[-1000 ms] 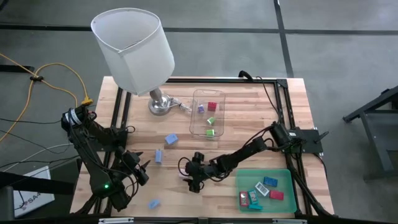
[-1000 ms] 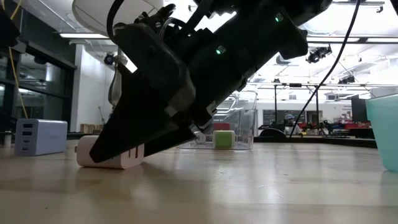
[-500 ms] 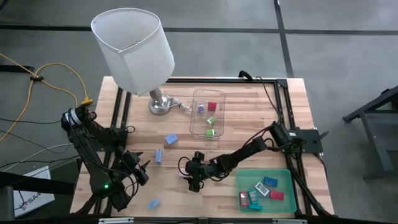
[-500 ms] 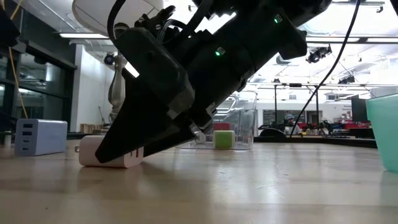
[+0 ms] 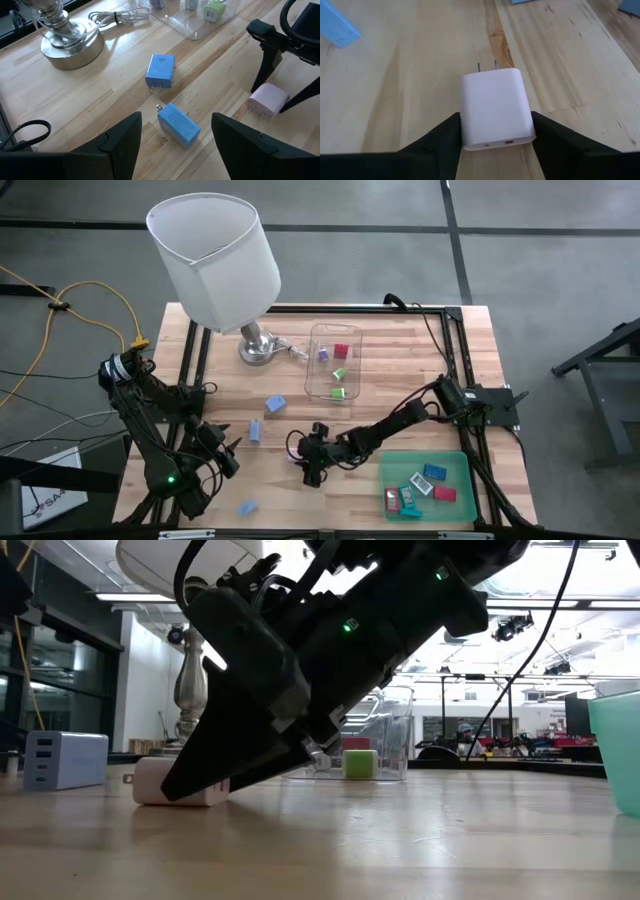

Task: Pick & Place Office items
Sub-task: Put the white charger adapter into the transparent bin

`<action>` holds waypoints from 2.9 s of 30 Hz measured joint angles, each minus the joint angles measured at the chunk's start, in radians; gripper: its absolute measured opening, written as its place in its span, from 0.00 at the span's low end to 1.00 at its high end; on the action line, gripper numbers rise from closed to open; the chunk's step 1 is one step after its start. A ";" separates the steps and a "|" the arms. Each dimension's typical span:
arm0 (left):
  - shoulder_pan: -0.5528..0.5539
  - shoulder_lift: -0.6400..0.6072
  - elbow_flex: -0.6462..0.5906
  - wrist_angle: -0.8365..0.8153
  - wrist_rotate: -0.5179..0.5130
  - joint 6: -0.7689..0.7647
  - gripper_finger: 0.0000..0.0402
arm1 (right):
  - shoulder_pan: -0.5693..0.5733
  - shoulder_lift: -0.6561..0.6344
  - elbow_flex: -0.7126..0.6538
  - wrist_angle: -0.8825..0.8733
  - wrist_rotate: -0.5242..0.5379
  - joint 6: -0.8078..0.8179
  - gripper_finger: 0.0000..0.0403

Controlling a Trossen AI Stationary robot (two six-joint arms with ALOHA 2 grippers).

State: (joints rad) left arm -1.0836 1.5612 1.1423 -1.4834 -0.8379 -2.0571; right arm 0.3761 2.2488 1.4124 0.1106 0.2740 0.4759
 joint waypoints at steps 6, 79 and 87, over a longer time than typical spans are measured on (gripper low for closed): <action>0.000 0.000 0.000 0.000 0.000 0.000 0.58 | 0.000 0.000 0.000 0.003 -0.010 0.002 0.48; 0.000 0.000 0.000 0.000 0.020 0.000 0.58 | -0.406 -0.601 -0.339 -0.140 -0.176 -0.314 0.48; 0.000 0.000 0.000 0.000 0.024 0.000 0.58 | -0.514 -0.600 -0.366 -0.133 -0.258 -0.325 0.48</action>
State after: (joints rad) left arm -1.0836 1.5612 1.1427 -1.4833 -0.8143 -2.0571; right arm -0.1377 1.6486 1.0466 -0.0226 0.0161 0.1506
